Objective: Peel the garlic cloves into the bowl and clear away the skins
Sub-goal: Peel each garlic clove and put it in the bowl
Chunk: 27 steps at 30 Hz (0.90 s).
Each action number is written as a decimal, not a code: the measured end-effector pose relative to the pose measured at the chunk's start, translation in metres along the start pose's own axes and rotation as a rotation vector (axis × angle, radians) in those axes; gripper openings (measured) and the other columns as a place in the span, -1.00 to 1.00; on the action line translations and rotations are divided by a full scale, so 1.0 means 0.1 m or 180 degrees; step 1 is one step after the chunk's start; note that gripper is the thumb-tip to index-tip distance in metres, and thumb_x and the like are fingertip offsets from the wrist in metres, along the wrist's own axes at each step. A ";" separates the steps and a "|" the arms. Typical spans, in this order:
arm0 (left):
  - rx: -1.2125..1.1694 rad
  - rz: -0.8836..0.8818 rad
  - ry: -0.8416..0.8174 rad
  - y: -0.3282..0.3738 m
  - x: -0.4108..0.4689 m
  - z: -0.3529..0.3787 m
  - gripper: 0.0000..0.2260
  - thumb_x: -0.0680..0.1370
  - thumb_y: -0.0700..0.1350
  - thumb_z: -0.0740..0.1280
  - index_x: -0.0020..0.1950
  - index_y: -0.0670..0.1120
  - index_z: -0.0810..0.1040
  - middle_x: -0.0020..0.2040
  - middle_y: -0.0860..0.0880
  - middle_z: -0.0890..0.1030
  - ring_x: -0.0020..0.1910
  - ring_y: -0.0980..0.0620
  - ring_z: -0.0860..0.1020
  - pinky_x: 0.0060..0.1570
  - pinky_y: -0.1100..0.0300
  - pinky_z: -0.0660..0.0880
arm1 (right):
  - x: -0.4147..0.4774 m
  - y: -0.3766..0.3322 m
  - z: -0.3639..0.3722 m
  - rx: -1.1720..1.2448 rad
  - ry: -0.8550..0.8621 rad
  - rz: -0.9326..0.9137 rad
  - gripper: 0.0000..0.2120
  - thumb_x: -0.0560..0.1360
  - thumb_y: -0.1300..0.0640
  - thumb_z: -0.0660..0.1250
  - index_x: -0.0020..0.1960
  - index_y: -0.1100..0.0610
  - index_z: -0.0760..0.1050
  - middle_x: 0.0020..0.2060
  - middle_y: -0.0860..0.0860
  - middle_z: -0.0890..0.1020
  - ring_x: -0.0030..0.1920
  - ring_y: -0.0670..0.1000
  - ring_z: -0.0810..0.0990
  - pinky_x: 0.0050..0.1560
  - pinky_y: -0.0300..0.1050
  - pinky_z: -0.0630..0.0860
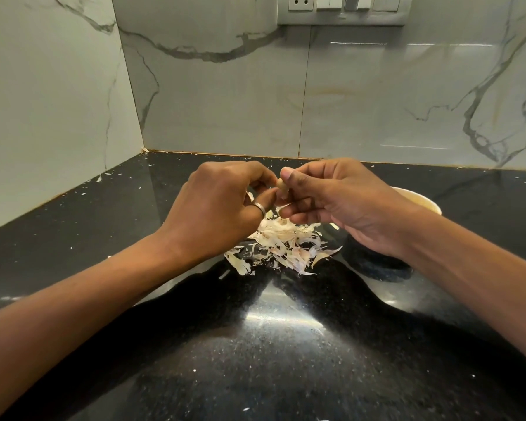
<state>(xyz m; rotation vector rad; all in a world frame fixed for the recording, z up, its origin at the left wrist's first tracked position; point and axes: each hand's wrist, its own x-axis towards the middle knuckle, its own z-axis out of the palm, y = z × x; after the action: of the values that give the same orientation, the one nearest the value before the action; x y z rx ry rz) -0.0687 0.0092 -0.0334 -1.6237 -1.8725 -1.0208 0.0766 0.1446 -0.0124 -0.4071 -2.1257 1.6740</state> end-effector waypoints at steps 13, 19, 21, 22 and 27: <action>-0.0319 -0.0034 -0.0189 0.01 -0.02 0.02 -0.82 0.51 -0.11 0.51 0.11 -0.06 0.69 -0.19 0.21 0.60 -0.15 0.25 0.61 -0.21 0.56 0.40 | 0.01 0.01 0.03 0.0101 -0.0036 0.0041 -0.77 0.66 0.13 0.31 0.11 0.30 0.58 -0.08 0.22 0.74 -0.14 0.10 0.73 -0.06 -0.10 0.71; -0.0425 -0.0150 -0.0195 0.01 -0.02 0.01 -0.81 0.54 -0.10 0.47 0.15 -0.01 0.71 -0.19 0.20 0.65 -0.14 0.19 0.62 -0.21 0.50 0.43 | 0.01 0.01 0.03 0.0102 -0.0120 0.0022 -0.78 0.64 0.18 0.34 0.15 0.33 0.58 -0.01 0.26 0.73 -0.07 0.13 0.73 -0.01 -0.09 0.71; -0.0437 -0.0173 -0.0209 0.00 -0.01 0.01 -0.80 0.55 -0.12 0.46 0.17 0.00 0.70 -0.17 0.18 0.68 -0.16 0.18 0.63 -0.19 0.43 0.49 | 0.01 0.01 0.02 0.0103 -0.0128 -0.0015 -0.80 0.61 0.25 0.36 0.17 0.34 0.58 0.00 0.26 0.72 -0.07 0.11 0.73 -0.03 -0.11 0.70; -0.0452 -0.0182 -0.0204 0.00 -0.01 0.01 -0.80 0.55 -0.13 0.46 0.17 0.00 0.70 -0.15 0.15 0.71 -0.17 0.18 0.64 -0.18 0.38 0.51 | 0.01 0.02 0.02 0.0092 -0.0114 -0.0036 -0.82 0.59 0.29 0.37 0.17 0.34 0.57 -0.01 0.26 0.73 -0.08 0.10 0.73 -0.05 -0.13 0.70; -0.0564 -0.0239 -0.0253 -0.01 -0.01 0.02 -0.79 0.58 -0.12 0.43 0.21 0.03 0.69 -0.22 0.10 0.72 -0.28 0.06 0.65 -0.20 0.10 0.57 | 0.01 0.04 0.03 0.0010 -0.0054 -0.0133 -0.83 0.60 0.31 0.36 0.16 0.34 0.56 -0.01 0.26 0.72 -0.09 0.11 0.72 -0.04 -0.11 0.71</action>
<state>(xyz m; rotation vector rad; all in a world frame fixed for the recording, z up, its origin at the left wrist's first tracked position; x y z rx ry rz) -0.0692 0.0103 -0.0357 -1.7274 -1.9558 -1.2000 0.0738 0.1433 -0.0170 -0.3464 -2.1288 1.6632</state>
